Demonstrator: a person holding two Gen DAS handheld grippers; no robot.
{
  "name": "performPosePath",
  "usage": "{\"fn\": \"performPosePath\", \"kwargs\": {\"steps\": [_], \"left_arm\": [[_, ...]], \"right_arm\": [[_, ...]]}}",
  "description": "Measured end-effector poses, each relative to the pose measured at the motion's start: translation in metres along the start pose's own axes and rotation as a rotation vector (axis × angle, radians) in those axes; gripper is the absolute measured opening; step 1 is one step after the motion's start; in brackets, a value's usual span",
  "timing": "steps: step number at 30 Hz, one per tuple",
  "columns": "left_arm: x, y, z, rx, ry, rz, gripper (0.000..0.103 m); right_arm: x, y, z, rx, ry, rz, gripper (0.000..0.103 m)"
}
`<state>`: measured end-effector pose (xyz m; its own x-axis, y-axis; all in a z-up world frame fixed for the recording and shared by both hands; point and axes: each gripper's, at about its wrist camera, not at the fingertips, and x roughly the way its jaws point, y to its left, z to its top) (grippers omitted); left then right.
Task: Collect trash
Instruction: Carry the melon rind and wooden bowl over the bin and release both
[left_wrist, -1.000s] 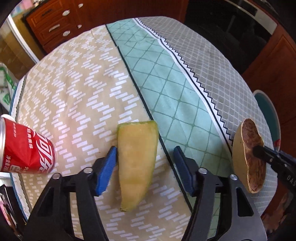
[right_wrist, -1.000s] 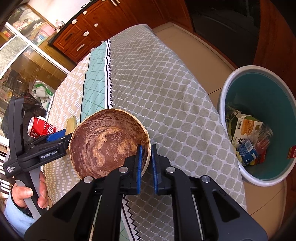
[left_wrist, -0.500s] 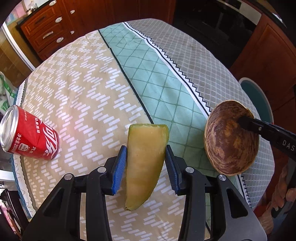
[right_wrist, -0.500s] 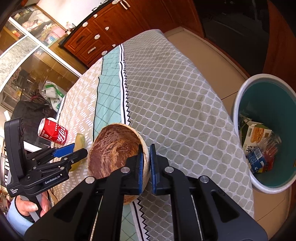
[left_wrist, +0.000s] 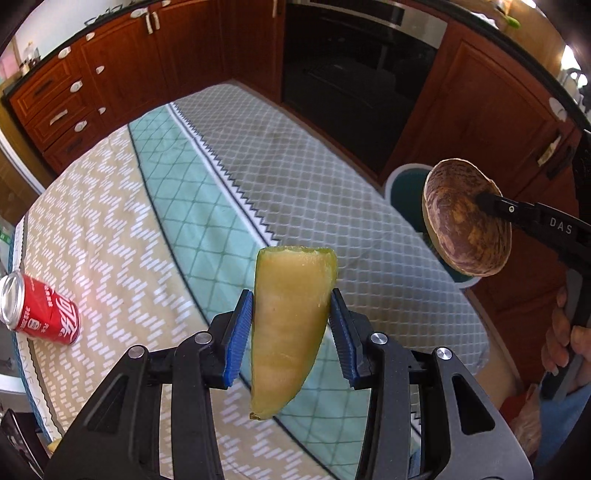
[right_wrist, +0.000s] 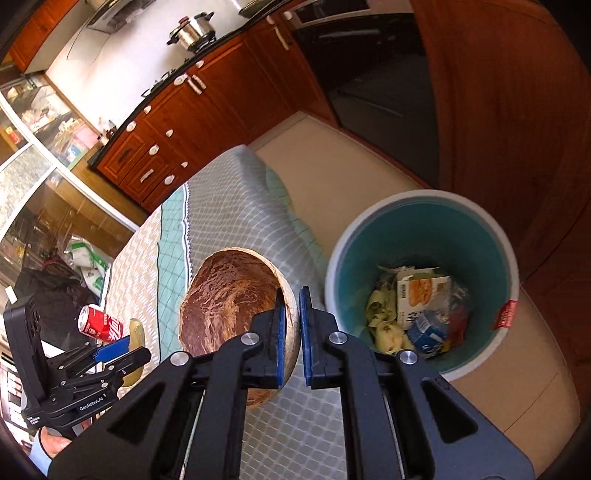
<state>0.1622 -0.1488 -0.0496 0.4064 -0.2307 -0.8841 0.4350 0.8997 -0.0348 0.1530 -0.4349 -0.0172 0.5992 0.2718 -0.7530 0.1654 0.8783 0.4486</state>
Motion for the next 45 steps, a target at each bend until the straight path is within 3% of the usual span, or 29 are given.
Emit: {"fn": "performPosePath", "kwargs": {"steps": [6,12,18,30,38,45], "left_arm": [[0.011,-0.050,0.023,0.079,0.007,-0.051,0.042],[0.024,-0.095,0.047,0.145,0.010,-0.092,0.042],[0.039,-0.127,0.062,0.185,0.018,-0.122,0.043],[0.096,-0.188,0.090,0.290,0.109,-0.139,0.044],[0.118,-0.186,0.099,0.272,0.115,-0.107,0.057],[0.092,-0.164,0.094,0.224,0.085,-0.101,0.065]], "right_arm": [[-0.040,-0.049,0.004,0.065,-0.077,-0.070,0.007],[-0.058,-0.096,0.005,0.106,-0.098,-0.167,0.007],[-0.043,-0.126,0.006,0.125,-0.034,-0.216,0.007],[0.005,-0.147,0.003,0.127,0.063,-0.260,0.009],[0.006,-0.158,0.005,0.144,0.070,-0.275,0.009],[0.017,-0.157,0.007,0.143,0.092,-0.248,0.009]]}}
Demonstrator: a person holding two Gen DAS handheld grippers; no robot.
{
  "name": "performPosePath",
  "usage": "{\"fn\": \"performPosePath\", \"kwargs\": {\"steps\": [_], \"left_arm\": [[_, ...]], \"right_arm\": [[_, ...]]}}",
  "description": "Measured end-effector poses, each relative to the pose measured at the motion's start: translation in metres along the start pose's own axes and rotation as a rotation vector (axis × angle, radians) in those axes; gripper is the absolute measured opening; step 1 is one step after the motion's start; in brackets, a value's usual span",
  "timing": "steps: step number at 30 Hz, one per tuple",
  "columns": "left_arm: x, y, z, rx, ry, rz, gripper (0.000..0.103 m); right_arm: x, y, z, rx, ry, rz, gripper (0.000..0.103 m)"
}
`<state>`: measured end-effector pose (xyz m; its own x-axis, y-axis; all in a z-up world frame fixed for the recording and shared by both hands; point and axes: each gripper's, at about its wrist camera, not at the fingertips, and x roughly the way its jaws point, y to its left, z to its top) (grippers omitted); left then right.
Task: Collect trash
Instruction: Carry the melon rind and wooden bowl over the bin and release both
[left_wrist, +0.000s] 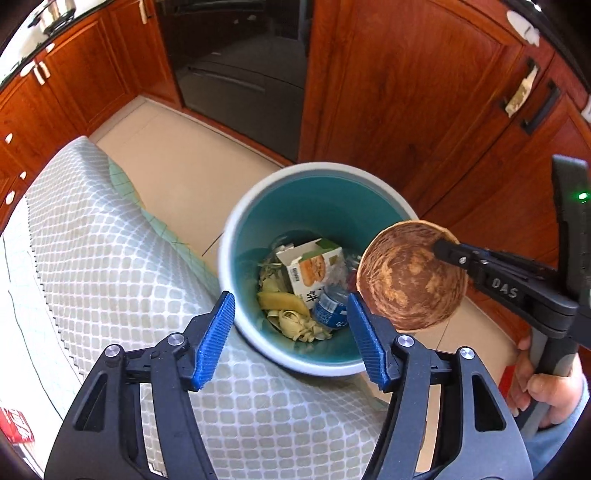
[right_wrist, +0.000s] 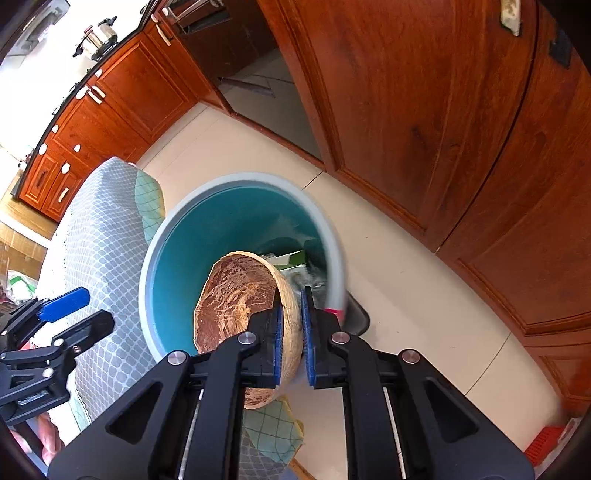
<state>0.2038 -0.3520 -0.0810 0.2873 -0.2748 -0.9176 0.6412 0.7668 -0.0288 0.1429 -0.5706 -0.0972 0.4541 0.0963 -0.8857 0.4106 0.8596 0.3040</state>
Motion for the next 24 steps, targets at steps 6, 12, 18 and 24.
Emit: {"fn": "performPosePath", "kwargs": {"steps": [6,12,18,24], "left_arm": [[-0.010,0.017,-0.006,-0.044,0.009,0.012,0.069],[-0.015,0.026,-0.018,-0.065,0.007,0.023,0.073],[-0.037,0.034,-0.030,-0.084,-0.025,0.038,0.089],[-0.056,0.043,-0.040,-0.103,-0.044,0.037,0.090]], "right_arm": [[0.002,0.005,0.002,0.017,-0.008,0.041,0.066],[-0.004,0.005,0.002,0.039,-0.019,0.018,0.074],[-0.003,0.009,0.000,0.054,-0.003,0.016,0.075],[-0.008,0.021,-0.003,0.048,0.004,0.011,0.079]]}}
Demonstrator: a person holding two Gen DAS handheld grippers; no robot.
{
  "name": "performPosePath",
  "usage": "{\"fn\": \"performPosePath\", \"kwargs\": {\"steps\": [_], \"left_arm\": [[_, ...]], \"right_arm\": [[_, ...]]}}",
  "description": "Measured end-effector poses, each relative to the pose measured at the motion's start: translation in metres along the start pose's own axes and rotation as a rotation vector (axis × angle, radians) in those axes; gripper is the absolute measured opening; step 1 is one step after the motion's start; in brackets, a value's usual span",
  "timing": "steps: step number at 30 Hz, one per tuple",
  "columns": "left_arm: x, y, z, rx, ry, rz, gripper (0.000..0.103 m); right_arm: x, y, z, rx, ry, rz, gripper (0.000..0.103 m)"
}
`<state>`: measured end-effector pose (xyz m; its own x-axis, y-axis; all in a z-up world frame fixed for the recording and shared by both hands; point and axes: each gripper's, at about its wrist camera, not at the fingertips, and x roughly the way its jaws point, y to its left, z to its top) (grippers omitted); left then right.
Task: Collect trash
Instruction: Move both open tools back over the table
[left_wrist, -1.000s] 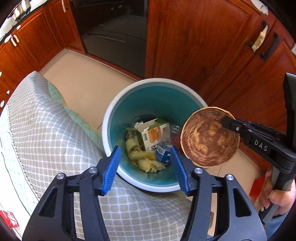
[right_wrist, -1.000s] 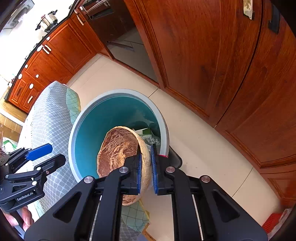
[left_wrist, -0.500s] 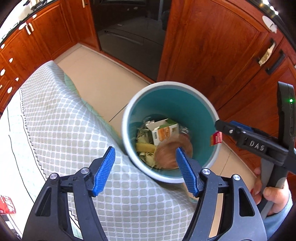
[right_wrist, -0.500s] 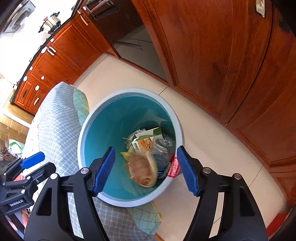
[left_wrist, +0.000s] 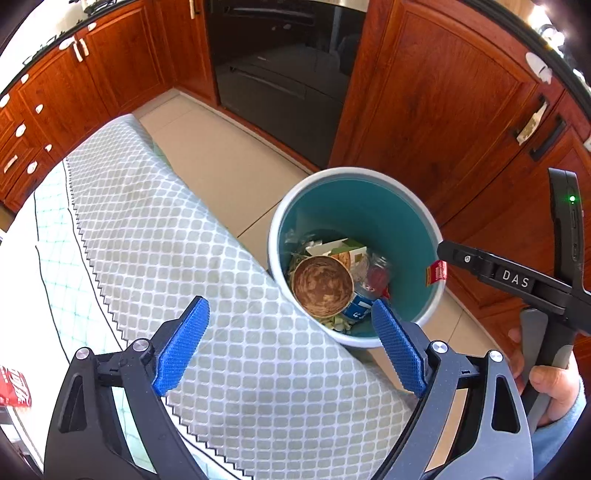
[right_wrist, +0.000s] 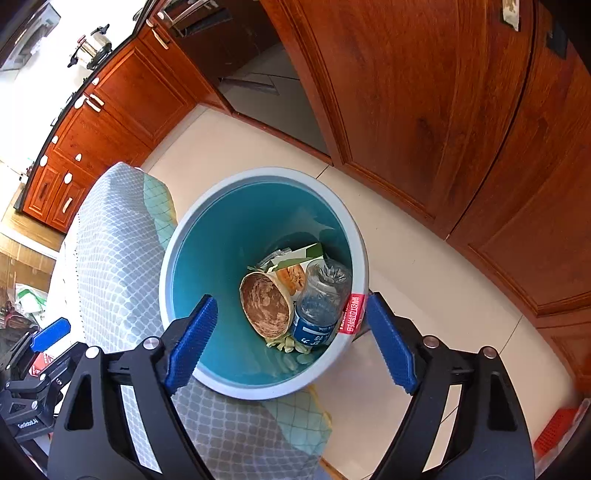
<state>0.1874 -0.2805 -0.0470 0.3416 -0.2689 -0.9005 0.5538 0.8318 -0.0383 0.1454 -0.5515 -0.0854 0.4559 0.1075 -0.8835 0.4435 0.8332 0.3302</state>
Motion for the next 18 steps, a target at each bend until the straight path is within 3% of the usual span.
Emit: {"fn": "performPosePath", "kwargs": {"steps": [5,18], "left_arm": [[-0.013,0.009,-0.010,-0.018,-0.011,-0.005,0.090],[-0.060,0.060,-0.056,-0.090,-0.078,-0.005,0.090]], "right_arm": [[-0.010,0.014,-0.006,-0.019,-0.002,-0.008,0.084],[-0.044,0.083,-0.036,-0.125,-0.026,0.001,0.084]]}}
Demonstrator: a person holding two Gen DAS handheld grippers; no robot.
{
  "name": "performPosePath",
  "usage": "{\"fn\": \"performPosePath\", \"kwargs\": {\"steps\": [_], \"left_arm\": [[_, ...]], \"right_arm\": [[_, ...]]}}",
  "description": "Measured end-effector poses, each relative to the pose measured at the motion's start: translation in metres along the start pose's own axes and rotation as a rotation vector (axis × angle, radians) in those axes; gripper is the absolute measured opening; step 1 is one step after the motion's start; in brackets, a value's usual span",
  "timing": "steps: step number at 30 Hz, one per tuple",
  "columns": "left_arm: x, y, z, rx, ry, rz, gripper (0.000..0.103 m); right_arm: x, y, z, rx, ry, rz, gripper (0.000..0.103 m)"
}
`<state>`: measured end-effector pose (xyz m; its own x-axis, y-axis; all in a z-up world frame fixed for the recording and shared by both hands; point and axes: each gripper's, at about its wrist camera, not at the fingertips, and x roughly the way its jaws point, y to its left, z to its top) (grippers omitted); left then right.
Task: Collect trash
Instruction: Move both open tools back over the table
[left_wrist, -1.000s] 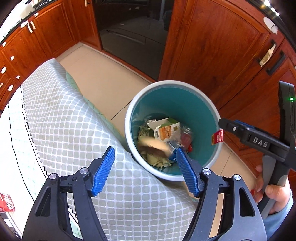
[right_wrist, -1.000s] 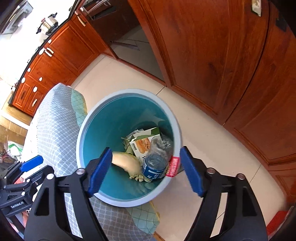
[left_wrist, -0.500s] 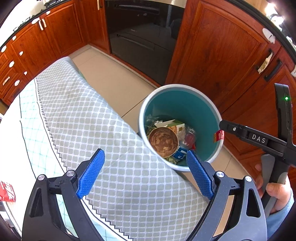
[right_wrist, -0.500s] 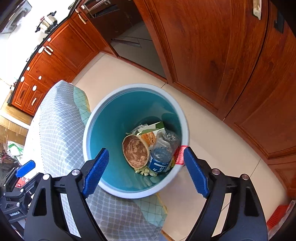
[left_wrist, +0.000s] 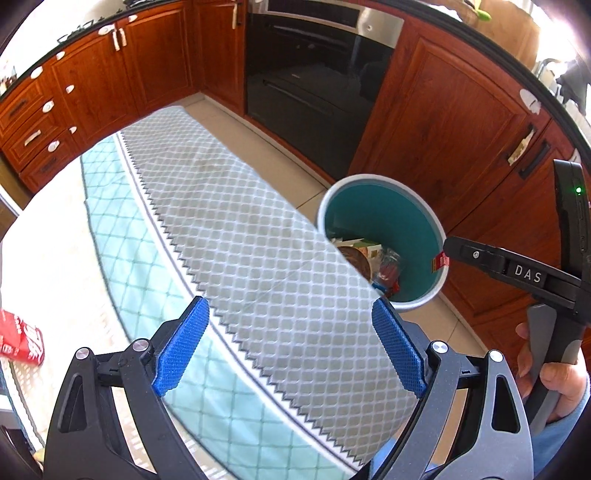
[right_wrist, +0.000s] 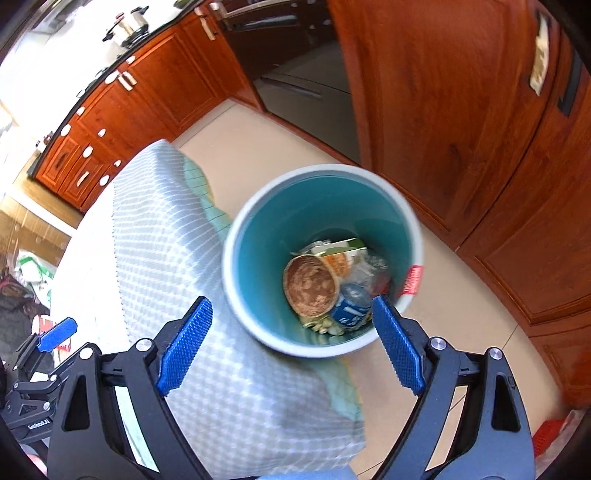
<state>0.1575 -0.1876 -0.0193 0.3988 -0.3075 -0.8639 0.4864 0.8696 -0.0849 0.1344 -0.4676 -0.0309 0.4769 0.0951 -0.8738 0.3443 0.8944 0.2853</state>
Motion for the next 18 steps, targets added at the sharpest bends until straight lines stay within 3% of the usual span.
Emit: {"fn": "performPosePath", "kwargs": {"steps": [7,18], "left_arm": [[-0.035,0.059,-0.039,-0.067,-0.024,0.037,0.090],[-0.090,0.200,-0.122,-0.293,-0.050,0.136,0.090]], "right_arm": [[-0.008,0.074,-0.015,-0.119,0.008,0.038,0.084],[0.004,0.257,-0.052,-0.434,0.082,0.148,0.084]]}}
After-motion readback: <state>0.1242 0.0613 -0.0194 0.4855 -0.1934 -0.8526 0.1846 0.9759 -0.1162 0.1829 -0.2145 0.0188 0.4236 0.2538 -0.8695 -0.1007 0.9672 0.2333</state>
